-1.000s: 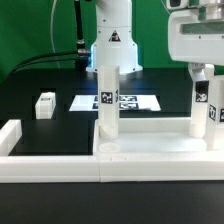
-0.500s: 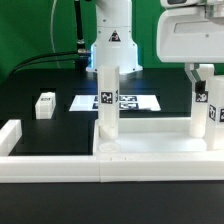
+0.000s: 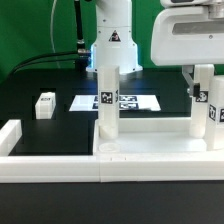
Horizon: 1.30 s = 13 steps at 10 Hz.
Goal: Assemble desk
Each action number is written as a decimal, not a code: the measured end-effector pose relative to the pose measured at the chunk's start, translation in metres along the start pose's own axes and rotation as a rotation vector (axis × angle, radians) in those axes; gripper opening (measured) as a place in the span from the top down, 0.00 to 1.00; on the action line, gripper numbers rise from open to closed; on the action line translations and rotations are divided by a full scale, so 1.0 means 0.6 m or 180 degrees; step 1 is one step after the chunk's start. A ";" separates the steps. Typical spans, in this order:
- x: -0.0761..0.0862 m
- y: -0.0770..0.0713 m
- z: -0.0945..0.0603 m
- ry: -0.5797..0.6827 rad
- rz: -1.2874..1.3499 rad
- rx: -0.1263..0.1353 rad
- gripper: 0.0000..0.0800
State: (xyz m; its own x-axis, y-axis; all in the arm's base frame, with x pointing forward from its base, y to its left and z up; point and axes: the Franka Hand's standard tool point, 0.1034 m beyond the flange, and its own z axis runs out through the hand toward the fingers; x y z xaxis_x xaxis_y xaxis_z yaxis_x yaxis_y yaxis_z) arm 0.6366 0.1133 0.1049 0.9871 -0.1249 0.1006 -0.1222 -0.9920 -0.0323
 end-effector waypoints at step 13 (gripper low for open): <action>0.000 0.006 0.003 -0.0004 0.1186 0.0036 0.64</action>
Offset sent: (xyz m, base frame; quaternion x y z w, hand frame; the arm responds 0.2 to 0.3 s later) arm 0.0000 0.0000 0.0000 0.0000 0.0000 0.0000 1.0000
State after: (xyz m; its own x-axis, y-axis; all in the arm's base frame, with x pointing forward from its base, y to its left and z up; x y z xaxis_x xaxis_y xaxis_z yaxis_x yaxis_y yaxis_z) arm 0.6362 0.1095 0.1029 0.8752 -0.4773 0.0787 -0.4720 -0.8782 -0.0775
